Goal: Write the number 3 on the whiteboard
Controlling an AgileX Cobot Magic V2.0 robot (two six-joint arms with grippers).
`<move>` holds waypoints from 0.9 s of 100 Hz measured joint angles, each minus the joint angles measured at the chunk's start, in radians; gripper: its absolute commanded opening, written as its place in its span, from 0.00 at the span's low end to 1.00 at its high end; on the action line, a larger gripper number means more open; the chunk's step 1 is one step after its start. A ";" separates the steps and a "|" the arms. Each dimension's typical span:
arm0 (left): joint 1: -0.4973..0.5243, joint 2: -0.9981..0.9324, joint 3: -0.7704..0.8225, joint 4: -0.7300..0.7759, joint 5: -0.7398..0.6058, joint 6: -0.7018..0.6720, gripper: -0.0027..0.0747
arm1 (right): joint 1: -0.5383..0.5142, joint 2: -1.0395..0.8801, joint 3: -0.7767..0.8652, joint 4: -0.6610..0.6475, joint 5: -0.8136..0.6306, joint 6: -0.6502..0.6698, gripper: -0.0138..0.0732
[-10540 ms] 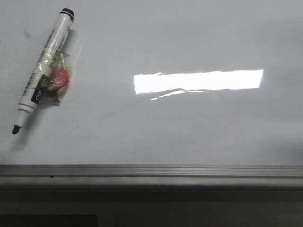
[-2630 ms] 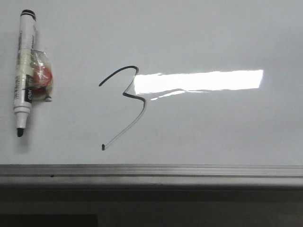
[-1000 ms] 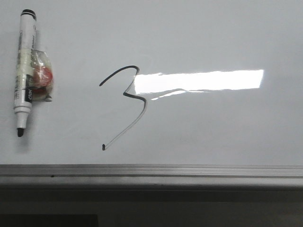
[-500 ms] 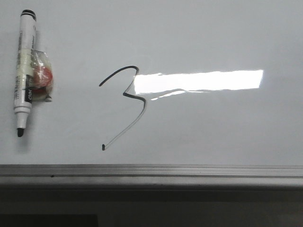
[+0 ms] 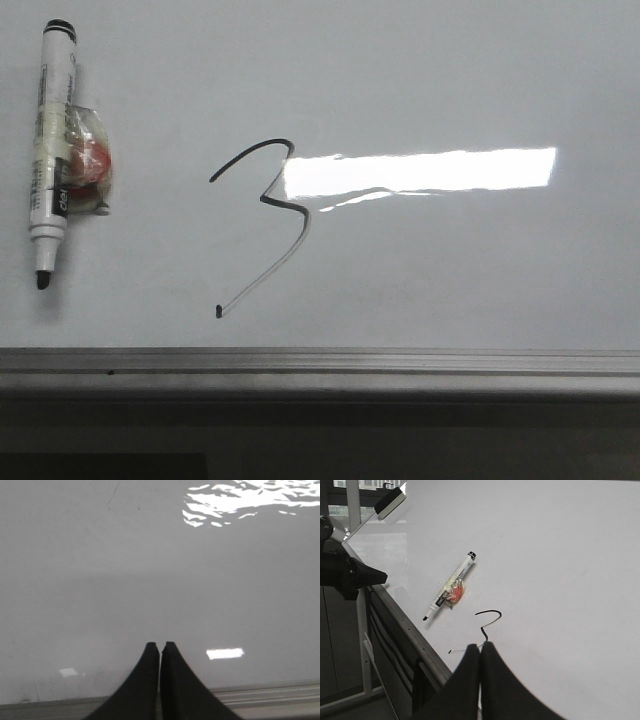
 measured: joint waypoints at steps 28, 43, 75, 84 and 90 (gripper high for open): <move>0.000 0.000 0.000 0.000 0.000 0.000 0.01 | 0.000 0.000 0.000 0.000 0.000 0.000 0.10; 0.000 0.000 0.000 0.000 0.000 0.000 0.01 | 0.000 0.000 0.000 -0.004 0.000 0.000 0.10; 0.000 0.000 0.000 0.000 0.000 0.000 0.01 | -0.040 0.000 0.000 -0.069 -0.006 0.096 0.10; 0.000 0.000 0.000 0.000 0.000 0.000 0.01 | -0.112 0.000 0.000 -0.169 -0.006 0.243 0.10; 0.000 0.000 0.000 0.000 0.000 0.000 0.01 | -0.191 0.000 0.000 -0.218 -0.006 0.319 0.10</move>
